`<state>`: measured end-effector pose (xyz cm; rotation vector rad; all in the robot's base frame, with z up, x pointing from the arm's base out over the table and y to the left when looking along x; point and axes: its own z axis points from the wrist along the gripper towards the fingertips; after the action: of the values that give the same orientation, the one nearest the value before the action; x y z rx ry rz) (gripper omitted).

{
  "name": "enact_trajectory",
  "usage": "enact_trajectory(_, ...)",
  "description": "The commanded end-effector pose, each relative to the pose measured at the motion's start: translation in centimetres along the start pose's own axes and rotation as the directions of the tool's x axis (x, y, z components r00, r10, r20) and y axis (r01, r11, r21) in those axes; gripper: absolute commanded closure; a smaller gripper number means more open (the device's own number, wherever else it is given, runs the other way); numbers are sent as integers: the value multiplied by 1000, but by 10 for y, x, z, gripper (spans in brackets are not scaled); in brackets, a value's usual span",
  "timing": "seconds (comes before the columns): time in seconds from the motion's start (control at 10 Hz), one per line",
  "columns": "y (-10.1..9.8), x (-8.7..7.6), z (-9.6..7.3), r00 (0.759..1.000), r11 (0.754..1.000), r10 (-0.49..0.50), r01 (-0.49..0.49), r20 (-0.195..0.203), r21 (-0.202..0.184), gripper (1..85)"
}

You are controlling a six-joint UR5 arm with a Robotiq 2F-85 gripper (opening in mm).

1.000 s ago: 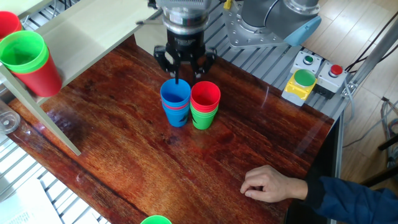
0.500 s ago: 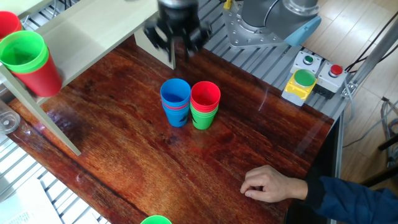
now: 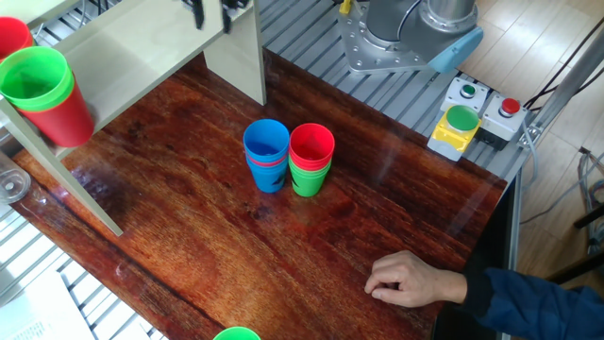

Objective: Take the cups off the shelf and stack them together

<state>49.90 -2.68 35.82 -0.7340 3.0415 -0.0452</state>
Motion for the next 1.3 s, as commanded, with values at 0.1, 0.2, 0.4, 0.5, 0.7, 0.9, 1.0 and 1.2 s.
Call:
enact_trajectory(0.1, -12, 6, -11, 971, 971, 239, -239, -21, -8, 543)
enact_trajectory(0.2, -13, 7, -11, 961, 961, 277, -277, -24, -1, 560)
enact_trajectory(0.4, -4, 0, -11, 895, 894, 446, -446, -17, -39, 697)
enact_trajectory(0.5, -12, -1, -11, 859, 859, 512, -512, -1, -14, 800)
enact_trajectory(0.7, -20, -1, -11, 819, 819, 574, -574, 16, 10, 840)
enact_trajectory(0.9, -23, -2, -11, 819, 819, 573, -574, 27, 16, 840)
enact_trajectory(1.0, -27, 0, -11, 835, 834, 550, -551, 29, 35, 827)
enact_trajectory(1.2, -29, -3, -11, 887, 886, 461, -462, 39, 39, 670)
